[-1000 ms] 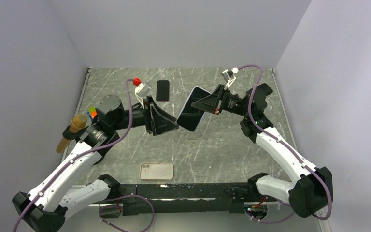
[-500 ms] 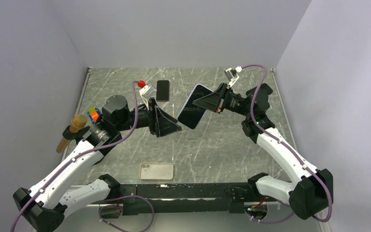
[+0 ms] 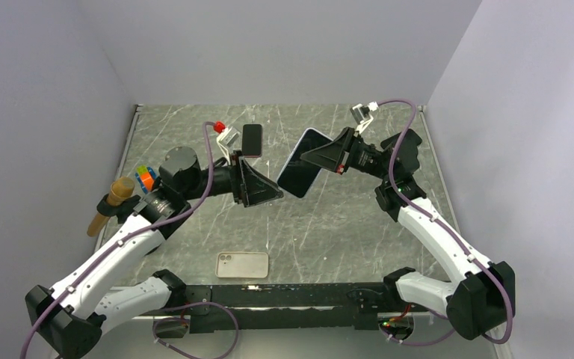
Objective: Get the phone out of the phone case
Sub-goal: Remove the phone case from the phone.
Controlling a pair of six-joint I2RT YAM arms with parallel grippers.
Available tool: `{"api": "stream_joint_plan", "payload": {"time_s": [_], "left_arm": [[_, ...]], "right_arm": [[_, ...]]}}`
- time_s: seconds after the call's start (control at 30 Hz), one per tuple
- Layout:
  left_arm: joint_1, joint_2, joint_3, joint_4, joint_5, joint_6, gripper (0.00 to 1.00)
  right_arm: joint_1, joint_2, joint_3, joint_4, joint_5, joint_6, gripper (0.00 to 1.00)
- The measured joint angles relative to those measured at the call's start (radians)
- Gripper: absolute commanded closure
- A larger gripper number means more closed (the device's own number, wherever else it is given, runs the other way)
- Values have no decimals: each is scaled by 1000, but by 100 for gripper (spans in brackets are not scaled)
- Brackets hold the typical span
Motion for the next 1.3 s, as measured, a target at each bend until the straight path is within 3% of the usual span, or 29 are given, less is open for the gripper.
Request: {"api": "stream_joint_plan", "payload": {"time_s": [0.4, 0.73, 0.83, 0.87, 0.97, 1.07, 1.17, 1.3], "left_arm": [[6, 89, -40, 211, 63, -230, 42], [6, 154, -39, 254, 145, -229, 72], [6, 174, -39, 257, 172, -220, 93], [6, 177, -39, 260, 178, -212, 99], [6, 178, -35, 283, 192, -205, 100], [0, 177, -29, 298, 141, -206, 100], [-2, 169, -27, 307, 75, -209, 100], [15, 157, -26, 338, 3, -254, 100]], "right_arm": [[10, -3, 0, -8, 3, -60, 100], [16, 47, 13, 52, -83, -24, 100], [16, 58, 26, 34, -110, -32, 100], [16, 58, 32, 32, -119, -32, 90], [16, 57, 45, 29, -129, -43, 45], [29, 45, 48, -9, -119, -77, 21], [40, 3, 21, -37, -59, -99, 12], [35, -112, -105, -20, 82, -99, 15]]}}
